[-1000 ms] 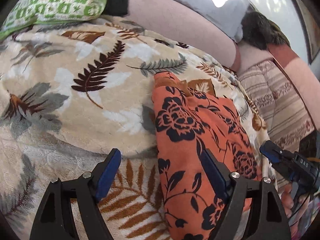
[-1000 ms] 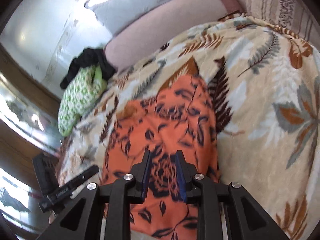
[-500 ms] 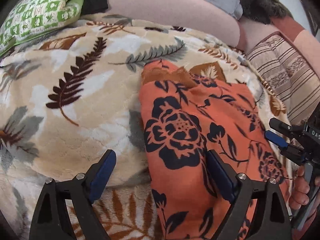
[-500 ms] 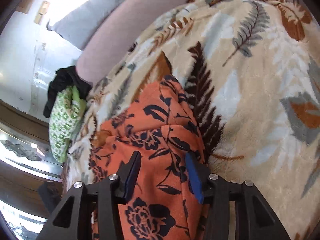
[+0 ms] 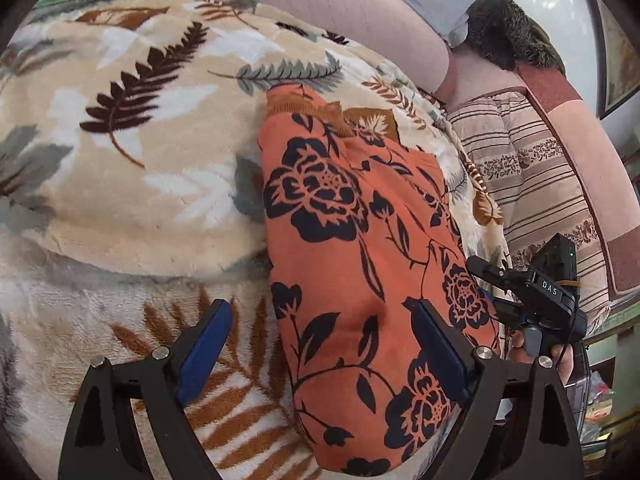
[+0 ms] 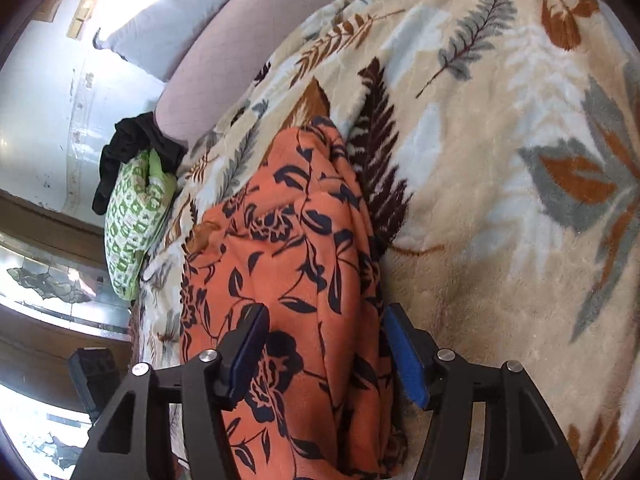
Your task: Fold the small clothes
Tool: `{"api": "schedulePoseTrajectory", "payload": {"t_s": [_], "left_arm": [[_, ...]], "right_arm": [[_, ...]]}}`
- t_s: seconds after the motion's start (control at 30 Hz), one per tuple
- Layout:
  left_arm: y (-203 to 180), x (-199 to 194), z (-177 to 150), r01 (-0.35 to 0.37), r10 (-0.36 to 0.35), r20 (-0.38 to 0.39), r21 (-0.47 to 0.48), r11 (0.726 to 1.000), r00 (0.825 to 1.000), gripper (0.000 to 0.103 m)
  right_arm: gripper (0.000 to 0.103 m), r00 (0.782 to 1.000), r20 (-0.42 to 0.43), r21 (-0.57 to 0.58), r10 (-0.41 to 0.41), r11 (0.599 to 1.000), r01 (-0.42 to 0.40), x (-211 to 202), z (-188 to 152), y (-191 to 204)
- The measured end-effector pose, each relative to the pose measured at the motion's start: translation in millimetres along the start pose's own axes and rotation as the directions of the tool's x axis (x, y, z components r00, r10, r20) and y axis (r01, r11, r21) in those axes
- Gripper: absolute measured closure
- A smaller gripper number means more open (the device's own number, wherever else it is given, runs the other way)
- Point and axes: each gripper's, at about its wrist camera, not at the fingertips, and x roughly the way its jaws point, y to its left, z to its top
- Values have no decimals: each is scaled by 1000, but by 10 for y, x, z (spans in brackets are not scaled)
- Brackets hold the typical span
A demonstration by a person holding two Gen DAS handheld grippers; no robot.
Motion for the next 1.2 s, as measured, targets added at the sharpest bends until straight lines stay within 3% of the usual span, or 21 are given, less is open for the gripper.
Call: {"api": "schedulePoseTrajectory", "payload": {"t_s": [0.2,0.5,0.6,0.73,1.0,1.2], "left_arm": [[5,219,53,60,-62,-63,-28,998,996,11],[34,277,134,110,-113,-44,-55,992,993,12],[-31,254,141,50,-50,-11,-21,999,999,12],[-149,262,113,-85,84,18,42,996,996,12],[-323,186,49,-259,244,111,155,953,963,12],[-402,150,33,-323,295,155,200,925,943,12]], "right_arm": [[37,998,-31,41,49,998,-48,140,56,-87],[30,993,-60,68,103,993,-99,359,115,-48],[30,993,-61,46,101,994,-99,407,131,14],[30,997,-58,-47,51,997,-53,448,105,174],[30,998,-10,-177,-56,983,53,466,19,408],[30,989,39,-259,-145,954,150,439,-48,590]]}}
